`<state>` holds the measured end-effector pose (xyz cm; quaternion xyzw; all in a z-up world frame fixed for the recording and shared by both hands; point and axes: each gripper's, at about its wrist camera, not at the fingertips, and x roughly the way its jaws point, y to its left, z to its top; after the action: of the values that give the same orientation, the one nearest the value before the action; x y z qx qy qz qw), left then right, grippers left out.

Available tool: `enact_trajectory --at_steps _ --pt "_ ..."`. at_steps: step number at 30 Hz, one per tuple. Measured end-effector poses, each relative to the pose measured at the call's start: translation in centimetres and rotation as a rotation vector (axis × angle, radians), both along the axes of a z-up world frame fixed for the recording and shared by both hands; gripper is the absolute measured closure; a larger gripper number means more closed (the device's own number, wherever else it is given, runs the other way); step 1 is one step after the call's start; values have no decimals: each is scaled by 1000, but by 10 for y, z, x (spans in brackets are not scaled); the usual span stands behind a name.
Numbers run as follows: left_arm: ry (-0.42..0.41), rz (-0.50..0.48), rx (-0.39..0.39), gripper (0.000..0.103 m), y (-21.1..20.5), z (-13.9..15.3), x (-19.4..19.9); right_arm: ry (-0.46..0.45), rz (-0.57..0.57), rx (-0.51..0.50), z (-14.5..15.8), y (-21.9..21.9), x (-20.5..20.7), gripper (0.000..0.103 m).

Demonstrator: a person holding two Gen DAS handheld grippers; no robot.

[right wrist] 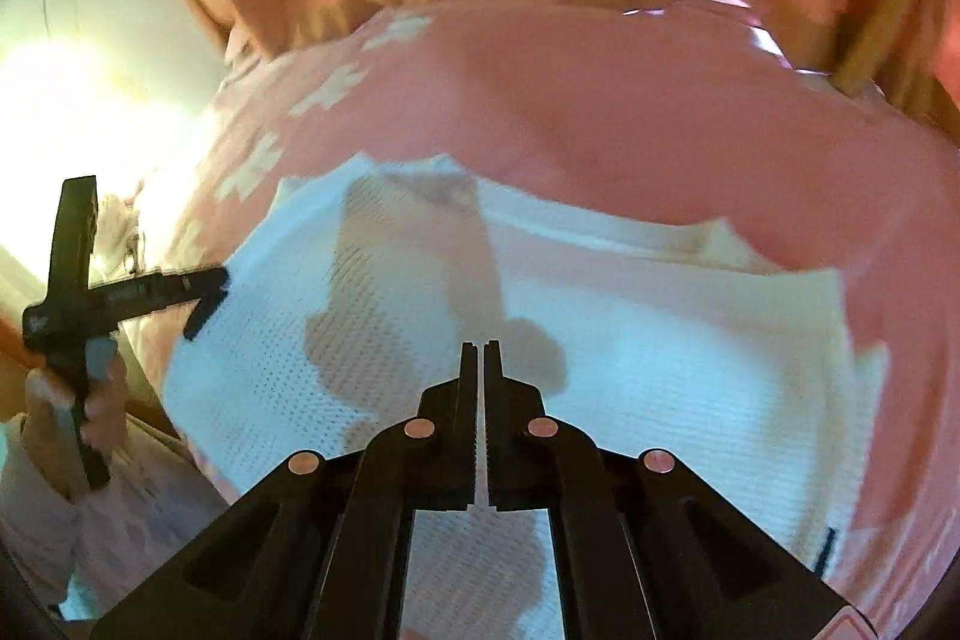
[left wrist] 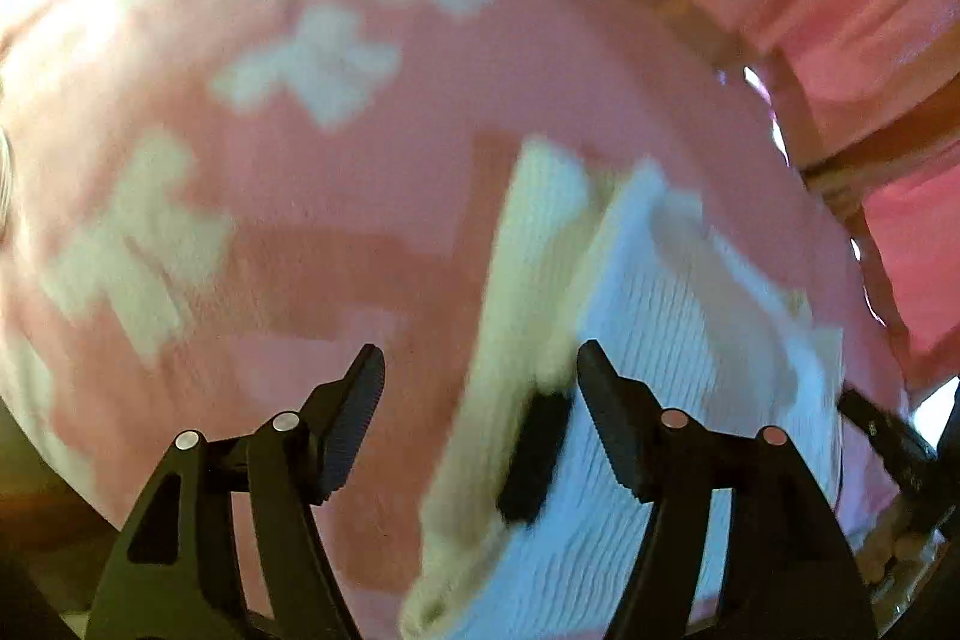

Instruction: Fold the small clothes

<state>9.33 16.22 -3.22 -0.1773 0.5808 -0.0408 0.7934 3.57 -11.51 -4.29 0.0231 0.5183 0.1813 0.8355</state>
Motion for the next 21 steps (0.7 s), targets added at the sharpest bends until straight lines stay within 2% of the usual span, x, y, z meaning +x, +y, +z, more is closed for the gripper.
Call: enact_trajectory --at_steps 2,4,7,9,10,12,14,16,21 --pt "20 -28 -16 38 -9 -12 -9 17 5 -17 -7 16 2 102" --pt "16 -51 6 37 -18 -19 -16 42 -10 -40 -19 20 18 102" --pt "-12 -82 46 36 -25 -16 -19 99 -51 -105 -44 23 38 102" --pt "-9 -81 26 39 -25 -17 -18 127 -61 -92 -56 17 44 103" --pt "-8 -85 19 44 -25 -16 -15 120 -63 -88 -58 18 46 103" --pt "11 -97 -50 71 -25 -17 -14 126 -61 -89 -58 19 48 103" --pt "19 -77 -114 79 -21 -13 -15 126 -55 -81 -61 18 48 103" --pt "-3 -81 -131 81 -26 -3 -15 131 -54 -75 -62 17 50 103" --pt "-172 -159 -264 83 -62 72 -29 115 -44 -80 -64 14 52 103"
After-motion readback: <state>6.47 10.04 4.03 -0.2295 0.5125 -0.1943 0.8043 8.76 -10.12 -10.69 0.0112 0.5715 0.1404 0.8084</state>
